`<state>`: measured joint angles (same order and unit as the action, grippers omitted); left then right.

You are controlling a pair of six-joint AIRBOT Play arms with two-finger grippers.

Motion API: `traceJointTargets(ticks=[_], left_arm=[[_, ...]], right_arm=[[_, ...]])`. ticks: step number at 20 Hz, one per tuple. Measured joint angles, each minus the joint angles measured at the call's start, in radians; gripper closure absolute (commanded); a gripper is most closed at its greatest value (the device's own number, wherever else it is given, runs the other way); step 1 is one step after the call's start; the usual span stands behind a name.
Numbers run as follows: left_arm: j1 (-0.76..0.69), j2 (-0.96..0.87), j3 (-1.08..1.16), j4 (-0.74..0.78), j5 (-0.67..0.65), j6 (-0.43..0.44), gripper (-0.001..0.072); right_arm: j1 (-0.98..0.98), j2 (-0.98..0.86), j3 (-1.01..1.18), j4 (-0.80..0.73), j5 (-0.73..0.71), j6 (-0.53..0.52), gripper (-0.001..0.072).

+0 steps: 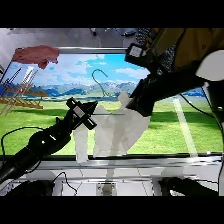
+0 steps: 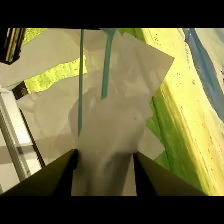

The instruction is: Fold the clothes and pants, and hang the long-sleeved shirts on hangers.

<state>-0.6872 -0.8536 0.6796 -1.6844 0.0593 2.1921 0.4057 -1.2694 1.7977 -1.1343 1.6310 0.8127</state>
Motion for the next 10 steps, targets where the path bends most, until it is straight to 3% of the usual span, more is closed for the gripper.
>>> traceJointTargets(ticks=[1, 2, 7, 9, 10], left_arm=[[0.000, 0.000, 0.000, 0.000, 0.000, 0.000, 0.0681], [0.000, 0.000, 0.000, 0.000, 0.000, 0.000, 0.0681], [0.000, 0.000, 0.000, 0.000, 0.003, 0.000, 0.0663], [0.000, 0.002, 0.000, -0.004, -0.006, -0.002, 0.0542], [0.000, 0.009, 0.000, -0.004, -0.007, -0.003, 0.0541]], right_arm=[[0.000, -0.016, 0.000, 0.018, -0.010, 0.001, 0.0563], [0.000, -0.028, -0.001, 0.040, -0.016, 0.003, 0.0673], [0.000, -0.049, 0.001, 0.101, -0.043, 0.006, 0.0682], [0.000, -0.052, 0.002, 0.109, -0.050, 0.005, 0.0682], [0.000, -0.053, 0.002, 0.113, -0.052, 0.005, 0.0682]])
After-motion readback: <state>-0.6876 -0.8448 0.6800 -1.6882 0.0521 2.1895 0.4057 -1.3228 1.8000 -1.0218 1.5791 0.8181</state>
